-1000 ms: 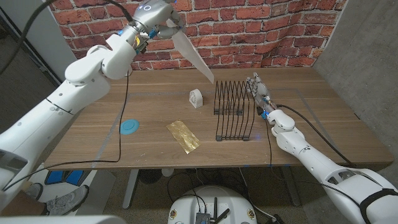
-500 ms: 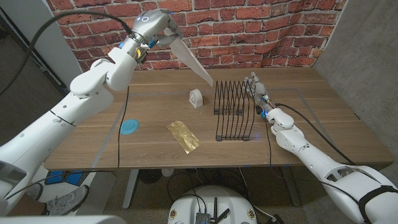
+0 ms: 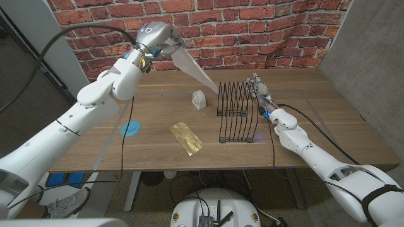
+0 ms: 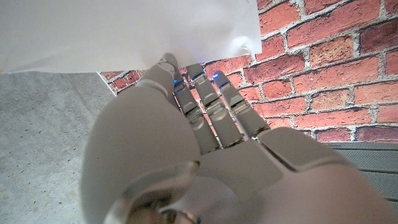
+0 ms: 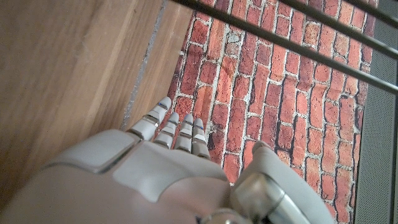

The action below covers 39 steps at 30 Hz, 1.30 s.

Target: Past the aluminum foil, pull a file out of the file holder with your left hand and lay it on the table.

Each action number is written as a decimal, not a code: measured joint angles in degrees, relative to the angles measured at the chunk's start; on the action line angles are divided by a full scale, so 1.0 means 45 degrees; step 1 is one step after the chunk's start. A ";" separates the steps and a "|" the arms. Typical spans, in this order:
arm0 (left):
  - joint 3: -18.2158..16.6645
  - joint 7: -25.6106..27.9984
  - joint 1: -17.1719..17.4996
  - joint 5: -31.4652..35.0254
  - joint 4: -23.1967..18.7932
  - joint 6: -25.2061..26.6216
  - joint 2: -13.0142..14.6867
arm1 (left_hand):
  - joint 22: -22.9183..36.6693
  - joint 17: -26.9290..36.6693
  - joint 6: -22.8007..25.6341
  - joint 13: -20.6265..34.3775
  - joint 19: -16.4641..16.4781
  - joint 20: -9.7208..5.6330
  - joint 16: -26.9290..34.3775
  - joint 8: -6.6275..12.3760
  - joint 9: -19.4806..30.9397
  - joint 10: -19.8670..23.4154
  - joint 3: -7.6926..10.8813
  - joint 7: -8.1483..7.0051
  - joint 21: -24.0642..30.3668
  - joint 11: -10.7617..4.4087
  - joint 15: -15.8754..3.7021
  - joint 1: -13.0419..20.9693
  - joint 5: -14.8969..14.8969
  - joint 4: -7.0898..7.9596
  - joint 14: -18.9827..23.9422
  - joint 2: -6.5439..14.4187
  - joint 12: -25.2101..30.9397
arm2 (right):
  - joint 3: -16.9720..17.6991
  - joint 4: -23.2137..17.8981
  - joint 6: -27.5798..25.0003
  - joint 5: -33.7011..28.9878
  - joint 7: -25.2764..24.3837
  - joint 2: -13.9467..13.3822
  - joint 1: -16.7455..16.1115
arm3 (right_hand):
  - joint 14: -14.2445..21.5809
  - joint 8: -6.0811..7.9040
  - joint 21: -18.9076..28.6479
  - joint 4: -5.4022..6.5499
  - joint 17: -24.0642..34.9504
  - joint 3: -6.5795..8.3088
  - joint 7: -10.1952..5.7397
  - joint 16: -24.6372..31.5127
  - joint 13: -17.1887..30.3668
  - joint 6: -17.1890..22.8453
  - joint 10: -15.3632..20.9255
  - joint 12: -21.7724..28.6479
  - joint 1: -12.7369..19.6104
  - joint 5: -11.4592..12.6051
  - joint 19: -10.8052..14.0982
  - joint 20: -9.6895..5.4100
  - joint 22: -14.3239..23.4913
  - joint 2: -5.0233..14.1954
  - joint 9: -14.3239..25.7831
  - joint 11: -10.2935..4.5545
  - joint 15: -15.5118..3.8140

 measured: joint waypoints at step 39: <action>-0.0211 0.0416 0.1808 -0.0594 -0.0323 0.1972 0.0468 | 0.0024 -0.0003 -0.0047 -0.0012 0.0309 -0.0078 0.0047 0.0000 -0.0005 0.0035 -0.0033 -0.0047 -0.0160 0.0040 -0.0112 0.0001 0.0001 -0.0036 0.0296 0.0001 -0.0011 | -0.0331 0.0825 -0.0215 -0.0160 0.0405 0.0413 0.0641 | 0.0000 0.0000 0.0000 -0.0048 -0.0002 0.0048 0.0000 0.0000 0.0000 0.0000 0.0000 0.0000 0.0002 0.0000 -0.0001 0.0000 0.0000 0.0001 0.0000 0.0000 0.0000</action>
